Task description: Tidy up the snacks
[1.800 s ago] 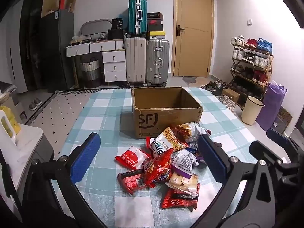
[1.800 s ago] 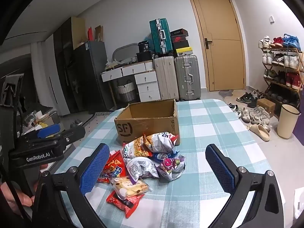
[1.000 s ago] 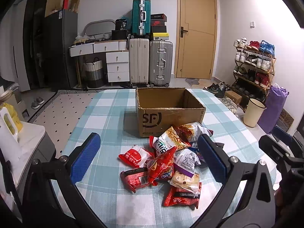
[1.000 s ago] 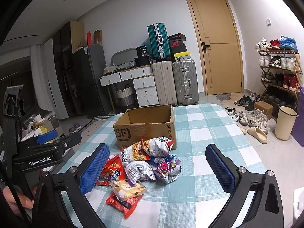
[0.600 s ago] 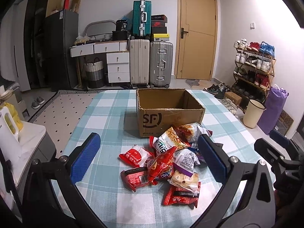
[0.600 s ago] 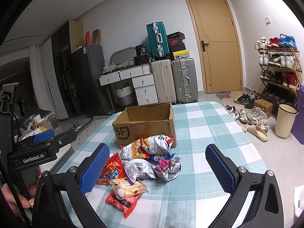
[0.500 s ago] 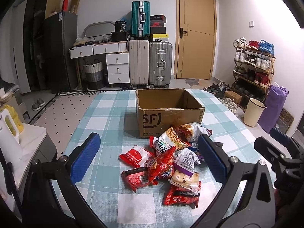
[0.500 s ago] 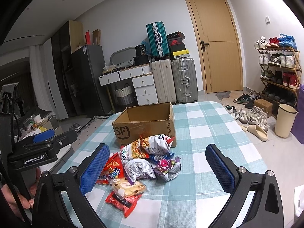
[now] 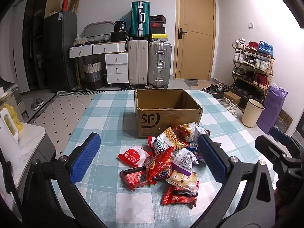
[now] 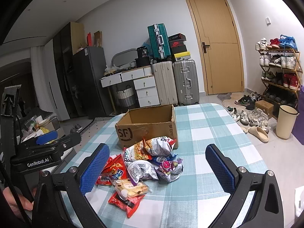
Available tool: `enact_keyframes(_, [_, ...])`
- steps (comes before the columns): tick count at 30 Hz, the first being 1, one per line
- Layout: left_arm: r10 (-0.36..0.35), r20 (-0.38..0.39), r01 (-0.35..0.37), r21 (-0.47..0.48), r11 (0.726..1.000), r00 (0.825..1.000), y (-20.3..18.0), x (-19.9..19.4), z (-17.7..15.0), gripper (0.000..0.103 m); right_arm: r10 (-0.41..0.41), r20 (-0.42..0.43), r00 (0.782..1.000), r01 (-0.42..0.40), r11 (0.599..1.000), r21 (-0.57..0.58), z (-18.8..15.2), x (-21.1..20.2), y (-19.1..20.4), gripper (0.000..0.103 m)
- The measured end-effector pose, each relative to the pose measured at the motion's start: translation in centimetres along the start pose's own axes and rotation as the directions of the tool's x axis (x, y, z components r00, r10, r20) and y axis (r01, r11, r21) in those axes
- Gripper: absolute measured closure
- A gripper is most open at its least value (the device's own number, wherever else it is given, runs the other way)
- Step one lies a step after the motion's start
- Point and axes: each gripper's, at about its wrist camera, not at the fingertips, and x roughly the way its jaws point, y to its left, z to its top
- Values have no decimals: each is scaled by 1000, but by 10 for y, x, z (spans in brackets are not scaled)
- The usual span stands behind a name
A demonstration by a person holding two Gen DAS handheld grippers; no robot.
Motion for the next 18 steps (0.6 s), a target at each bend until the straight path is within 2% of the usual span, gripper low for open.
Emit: enact_keyframes(18, [-6, -3, 6, -19, 1000, 1000, 1, 0, 0, 1, 10, 3, 1000, -10, 1000, -1, 5, -2, 3, 0])
